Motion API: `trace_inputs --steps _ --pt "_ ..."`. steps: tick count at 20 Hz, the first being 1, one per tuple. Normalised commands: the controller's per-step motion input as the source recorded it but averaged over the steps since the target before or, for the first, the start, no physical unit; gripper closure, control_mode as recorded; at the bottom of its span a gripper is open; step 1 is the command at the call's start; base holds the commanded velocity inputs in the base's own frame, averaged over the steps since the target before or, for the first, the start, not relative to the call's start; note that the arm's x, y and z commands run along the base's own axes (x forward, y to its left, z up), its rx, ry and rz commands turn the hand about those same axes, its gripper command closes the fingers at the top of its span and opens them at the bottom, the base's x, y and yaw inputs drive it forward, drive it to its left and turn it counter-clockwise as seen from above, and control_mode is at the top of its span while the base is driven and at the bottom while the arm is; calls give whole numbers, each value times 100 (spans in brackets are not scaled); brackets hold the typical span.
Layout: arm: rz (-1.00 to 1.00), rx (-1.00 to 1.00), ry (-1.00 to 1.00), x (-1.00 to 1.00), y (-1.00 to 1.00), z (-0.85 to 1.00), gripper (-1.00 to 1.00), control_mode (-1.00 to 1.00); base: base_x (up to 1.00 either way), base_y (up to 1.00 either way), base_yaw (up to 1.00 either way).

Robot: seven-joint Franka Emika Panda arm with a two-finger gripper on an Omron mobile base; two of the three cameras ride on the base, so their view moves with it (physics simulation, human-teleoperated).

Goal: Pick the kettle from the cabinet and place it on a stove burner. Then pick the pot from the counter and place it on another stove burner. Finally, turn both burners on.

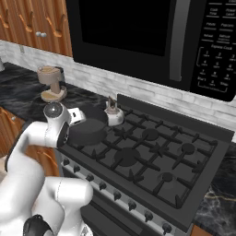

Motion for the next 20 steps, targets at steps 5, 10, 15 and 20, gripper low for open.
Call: trace_inputs --steps 5,10,15,20 --pt "0 0 0 31 0 -26 100 -100 0 0 0" --pt "0 -1 0 28 0 -20 100 -100 0 0 0" --pt "0 -2 1 30 3 -14 100 -100 0 0 0" --pt "0 -2 1 25 4 -14 100 -100 0 0 0"
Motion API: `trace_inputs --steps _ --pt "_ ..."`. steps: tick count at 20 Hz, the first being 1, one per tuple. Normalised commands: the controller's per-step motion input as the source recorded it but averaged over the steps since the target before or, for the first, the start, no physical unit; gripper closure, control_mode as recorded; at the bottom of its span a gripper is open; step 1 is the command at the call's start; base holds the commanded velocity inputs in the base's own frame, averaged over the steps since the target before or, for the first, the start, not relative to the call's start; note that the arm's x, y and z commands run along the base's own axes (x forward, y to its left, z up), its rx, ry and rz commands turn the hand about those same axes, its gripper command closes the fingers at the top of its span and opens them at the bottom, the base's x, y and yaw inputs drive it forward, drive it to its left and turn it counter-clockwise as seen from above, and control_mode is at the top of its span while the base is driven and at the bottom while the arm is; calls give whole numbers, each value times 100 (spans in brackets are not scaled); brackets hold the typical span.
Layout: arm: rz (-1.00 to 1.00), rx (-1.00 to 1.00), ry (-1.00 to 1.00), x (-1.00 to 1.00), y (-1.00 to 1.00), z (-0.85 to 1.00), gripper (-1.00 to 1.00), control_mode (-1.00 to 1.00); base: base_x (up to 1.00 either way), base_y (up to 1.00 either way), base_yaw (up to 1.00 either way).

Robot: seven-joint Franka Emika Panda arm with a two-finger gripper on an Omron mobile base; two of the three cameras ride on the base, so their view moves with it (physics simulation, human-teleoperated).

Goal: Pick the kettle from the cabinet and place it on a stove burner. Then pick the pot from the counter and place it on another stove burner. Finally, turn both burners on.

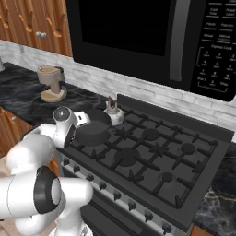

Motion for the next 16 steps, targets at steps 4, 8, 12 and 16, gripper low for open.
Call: trace_inputs --steps 4,8,12,16 --pt "0 -3 5 23 5 -15 100 -100 0 0 0" --pt "0 -2 4 25 5 -17 100 -100 0 0 0" --pt "0 -1 1 27 2 -18 100 -100 0 0 0" --pt "0 -1 0 24 1 -21 100 -100 0 0 0"
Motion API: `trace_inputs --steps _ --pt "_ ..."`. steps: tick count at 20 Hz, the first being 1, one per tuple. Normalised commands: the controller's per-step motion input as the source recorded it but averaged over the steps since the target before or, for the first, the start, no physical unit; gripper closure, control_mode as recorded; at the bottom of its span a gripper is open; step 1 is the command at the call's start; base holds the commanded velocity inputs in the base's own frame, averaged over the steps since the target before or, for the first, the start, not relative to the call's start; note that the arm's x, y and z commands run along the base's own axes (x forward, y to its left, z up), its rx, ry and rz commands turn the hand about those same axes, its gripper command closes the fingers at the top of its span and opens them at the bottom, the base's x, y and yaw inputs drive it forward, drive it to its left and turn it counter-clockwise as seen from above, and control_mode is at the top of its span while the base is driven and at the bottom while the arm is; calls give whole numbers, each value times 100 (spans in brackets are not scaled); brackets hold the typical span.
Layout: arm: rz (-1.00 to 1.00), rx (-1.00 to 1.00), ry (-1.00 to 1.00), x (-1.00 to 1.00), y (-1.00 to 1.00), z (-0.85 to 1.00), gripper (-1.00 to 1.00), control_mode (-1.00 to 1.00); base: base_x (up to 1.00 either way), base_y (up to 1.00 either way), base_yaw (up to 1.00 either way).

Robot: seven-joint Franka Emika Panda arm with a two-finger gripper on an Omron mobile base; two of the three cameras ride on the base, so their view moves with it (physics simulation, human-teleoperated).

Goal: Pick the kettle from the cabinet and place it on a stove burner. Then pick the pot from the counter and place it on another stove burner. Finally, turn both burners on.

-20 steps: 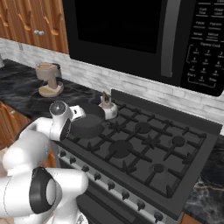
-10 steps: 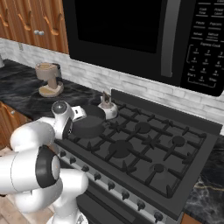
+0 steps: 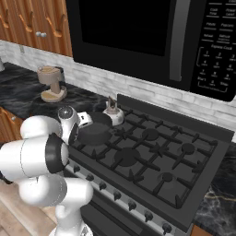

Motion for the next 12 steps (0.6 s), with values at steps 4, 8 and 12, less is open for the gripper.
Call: trace_inputs --steps 4,8,12 --pt "0 -1 0 20 2 -20 100 -100 0 0 0" --pt "0 0 0 18 1 -19 100 -100 0 0 0" --pt "0 0 0 15 0 -16 100 -100 0 0 0"
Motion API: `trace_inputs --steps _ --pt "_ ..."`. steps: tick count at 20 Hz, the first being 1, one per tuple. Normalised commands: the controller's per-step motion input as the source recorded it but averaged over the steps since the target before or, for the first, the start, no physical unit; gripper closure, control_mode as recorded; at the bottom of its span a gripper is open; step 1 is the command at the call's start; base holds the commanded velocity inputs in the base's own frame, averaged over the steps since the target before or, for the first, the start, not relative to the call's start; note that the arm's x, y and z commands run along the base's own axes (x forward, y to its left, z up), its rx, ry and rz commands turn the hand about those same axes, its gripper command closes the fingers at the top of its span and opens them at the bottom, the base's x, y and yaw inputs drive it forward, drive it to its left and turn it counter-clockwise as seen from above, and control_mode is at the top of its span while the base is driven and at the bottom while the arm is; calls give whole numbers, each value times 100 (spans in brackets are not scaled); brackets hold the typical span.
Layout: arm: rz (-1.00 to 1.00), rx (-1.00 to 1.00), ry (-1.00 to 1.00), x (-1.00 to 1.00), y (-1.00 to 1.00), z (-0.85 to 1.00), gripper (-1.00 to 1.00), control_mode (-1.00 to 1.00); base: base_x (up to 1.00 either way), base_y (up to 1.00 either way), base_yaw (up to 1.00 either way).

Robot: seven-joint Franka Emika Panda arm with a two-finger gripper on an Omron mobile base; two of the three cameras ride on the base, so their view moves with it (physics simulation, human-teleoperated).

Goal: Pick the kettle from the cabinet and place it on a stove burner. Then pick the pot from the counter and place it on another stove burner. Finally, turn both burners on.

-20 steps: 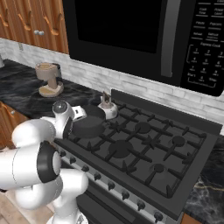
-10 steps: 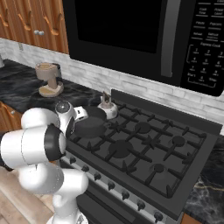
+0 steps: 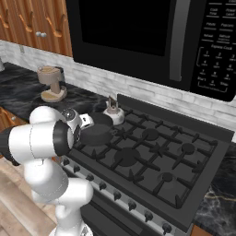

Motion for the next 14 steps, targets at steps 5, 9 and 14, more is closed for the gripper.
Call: trace_inputs --steps 5,9,14 --pt "0 0 0 9 0 -13 100 -100 0 0 0" --pt "0 -1 -1 -1 2 -4 -100 -100 0 0 0" --pt "0 0 -1 -10 0 0 -100 -100 0 0 0"
